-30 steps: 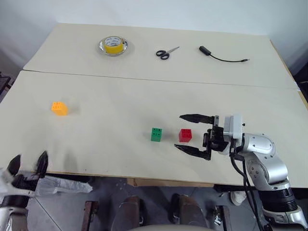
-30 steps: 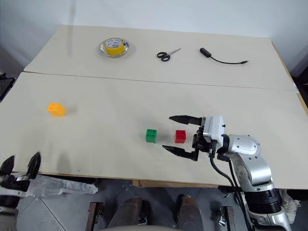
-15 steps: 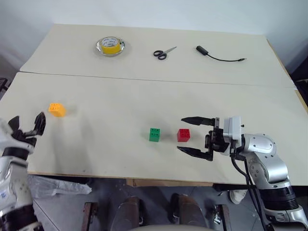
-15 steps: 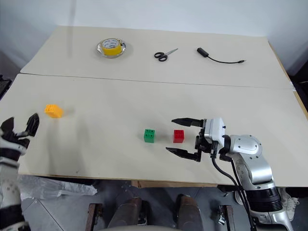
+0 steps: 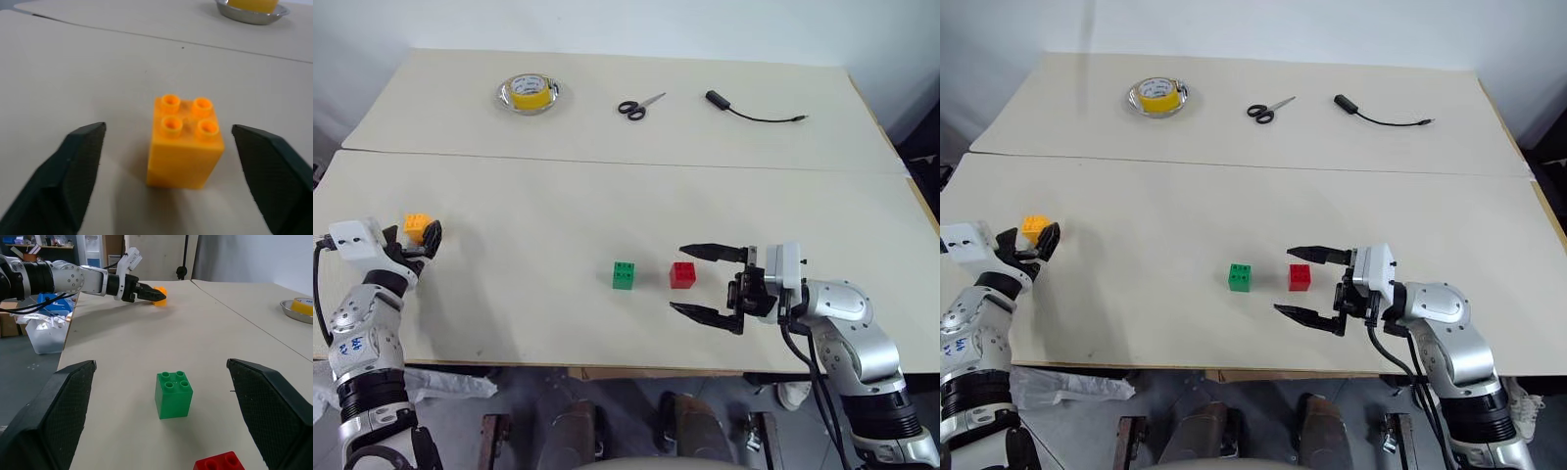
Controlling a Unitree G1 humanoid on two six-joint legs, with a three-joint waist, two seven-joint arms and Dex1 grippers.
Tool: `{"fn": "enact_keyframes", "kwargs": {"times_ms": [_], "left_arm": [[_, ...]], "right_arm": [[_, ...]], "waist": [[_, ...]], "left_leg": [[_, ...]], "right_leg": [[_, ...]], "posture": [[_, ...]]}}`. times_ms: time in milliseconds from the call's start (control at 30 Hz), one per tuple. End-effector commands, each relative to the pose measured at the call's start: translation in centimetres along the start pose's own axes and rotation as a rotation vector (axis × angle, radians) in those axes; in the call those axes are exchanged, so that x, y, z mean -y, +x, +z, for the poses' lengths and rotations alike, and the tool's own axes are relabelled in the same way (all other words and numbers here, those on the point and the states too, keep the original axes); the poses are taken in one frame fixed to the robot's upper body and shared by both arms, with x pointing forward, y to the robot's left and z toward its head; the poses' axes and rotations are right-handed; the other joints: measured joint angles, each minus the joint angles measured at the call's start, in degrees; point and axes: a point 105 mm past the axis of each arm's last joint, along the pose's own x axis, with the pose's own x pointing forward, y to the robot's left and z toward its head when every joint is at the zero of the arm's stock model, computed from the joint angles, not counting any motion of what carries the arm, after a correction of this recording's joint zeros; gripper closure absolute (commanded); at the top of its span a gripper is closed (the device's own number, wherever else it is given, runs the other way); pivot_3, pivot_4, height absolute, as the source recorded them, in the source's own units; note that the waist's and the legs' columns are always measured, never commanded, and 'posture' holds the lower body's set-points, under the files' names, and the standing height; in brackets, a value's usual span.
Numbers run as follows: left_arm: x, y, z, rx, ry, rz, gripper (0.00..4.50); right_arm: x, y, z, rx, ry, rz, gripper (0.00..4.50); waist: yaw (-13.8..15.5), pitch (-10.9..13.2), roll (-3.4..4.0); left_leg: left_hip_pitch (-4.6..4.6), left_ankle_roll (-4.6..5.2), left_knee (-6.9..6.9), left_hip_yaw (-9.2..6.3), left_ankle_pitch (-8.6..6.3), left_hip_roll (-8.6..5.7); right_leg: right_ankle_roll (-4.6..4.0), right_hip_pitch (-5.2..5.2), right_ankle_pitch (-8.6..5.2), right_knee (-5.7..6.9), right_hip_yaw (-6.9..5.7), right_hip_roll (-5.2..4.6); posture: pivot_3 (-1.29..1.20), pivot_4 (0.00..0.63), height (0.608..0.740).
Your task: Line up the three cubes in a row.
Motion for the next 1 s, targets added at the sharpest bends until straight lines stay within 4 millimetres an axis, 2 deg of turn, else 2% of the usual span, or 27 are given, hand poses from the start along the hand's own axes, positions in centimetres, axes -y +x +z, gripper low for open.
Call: {"fn": "enact_keyframes", "kwargs": {"times_ms": [33,133,200,233,333,400,500,567,633,733,833,1000], "left_arm": [[0.2,0.2,1.2,0.035,0.058,-0.033,1.47],[0.2,0.3,1.5,0.038,0.081,-0.069,2.43],[0.4,0.3,1.8,0.041,0.061,-0.133,2.94],[1.0,0.1,2.3,0.055,0.061,-0.213,3.02],[4.1,-1.3,4.0,0.093,0.106,-0.541,3.02],[7.1,-3.2,4.8,0.079,0.194,-0.844,3.02],[9.5,-4.8,3.6,-0.037,0.322,-1.114,3.02],[12.0,-6.3,1.9,-0.069,0.434,-1.369,3.02],[13.9,-6.5,0.5,-0.073,0.464,-1.519,3.02],[15.7,-5.6,-0.8,-0.067,0.481,-1.618,3.02],[17.1,-4.2,-1.0,-0.049,0.493,-1.642,3.02],[17.7,-3.3,-1.7,-0.086,0.518,-1.667,3.02]], "right_arm": [[-0.1,0.0,1.0,0.03,-0.032,-0.002,0.0],[0.0,-0.3,1.0,0.026,-0.027,-0.014,0.0],[0.0,-0.5,0.9,0.02,-0.023,-0.022,0.0],[0.0,-0.8,0.9,0.013,-0.024,-0.029,0.0],[0.2,-1.7,1.0,-0.011,-0.028,-0.051,0.0],[0.2,-2.7,1.0,-0.042,-0.031,-0.066,0.0],[0.3,-3.9,0.8,-0.079,-0.03,-0.081,0.0],[0.2,-4.9,0.6,-0.109,-0.026,-0.103,0.0],[0.0,-5.7,0.2,-0.13,-0.021,-0.124,0.0],[-0.5,-6.1,0.0,-0.142,-0.011,-0.137,0.0],[-1.0,-6.2,-0.2,-0.15,-0.003,-0.138,0.0],[-1.3,-6.7,-0.3,-0.163,0.002,-0.164,0.0]], "waist": [[0.0,0.0,0.0],[0.0,0.0,0.0],[0.0,0.0,0.0],[-0.1,0.0,0.0],[0.0,0.0,0.0],[0.0,0.0,0.0],[0.0,0.0,0.03],[0.1,0.0,0.15],[0.2,0.1,0.19],[0.5,0.1,0.16],[0.6,0.1,0.13],[0.2,0.1,0.14]], "left_leg": [[0.0,0.0,0.0,0.0,0.0,0.0],[0.0,0.0,0.0,0.0,0.0,0.0],[0.0,0.0,0.0,0.0,0.0,0.0],[0.0,0.0,0.0,0.01,0.0,0.0],[-0.01,0.0,0.0,0.04,0.0,0.0],[-0.03,0.0,0.0,0.05,0.0,0.0],[-0.03,-0.01,0.01,0.06,0.0,-0.01],[0.03,-0.01,-0.01,0.17,0.0,0.0],[0.03,-0.01,0.0,0.2,0.0,-0.01],[0.01,-0.01,0.04,0.25,0.0,-0.09],[-0.01,-0.01,0.06,0.25,0.0,-0.17],[-0.01,0.0,0.04,0.27,0.0,-0.16]], "right_leg": [[0.0,0.0,0.0,0.0,0.0,0.0],[0.0,0.0,0.0,0.0,-0.01,0.0],[0.0,0.0,0.0,0.0,-0.01,0.01],[0.0,-0.01,0.0,0.0,-0.01,0.01],[0.0,-0.02,0.0,0.0,-0.01,0.01],[0.0,-0.03,0.0,-0.02,-0.01,0.01],[0.0,-0.02,-0.01,-0.04,0.0,0.01],[0.01,-0.02,-0.01,-0.05,0.06,0.03],[0.01,-0.02,-0.01,-0.04,0.06,0.04],[0.01,-0.03,-0.01,-0.02,0.08,0.09],[0.01,-0.05,-0.01,-0.01,0.06,0.15],[0.01,-0.07,-0.01,-0.01,0.07,0.15]], "posture": [[0.0,0.15,0.74],[0.0,0.15,0.74],[0.0,0.15,0.74],[0.0,0.15,0.74],[0.0,0.15,0.74],[0.0,0.15,0.74],[0.0,0.15,0.74],[0.0,0.15,0.74],[0.0,0.15,0.74],[0.0,0.15,0.74],[0.0,0.15,0.74],[0.0,0.15,0.74]]}}
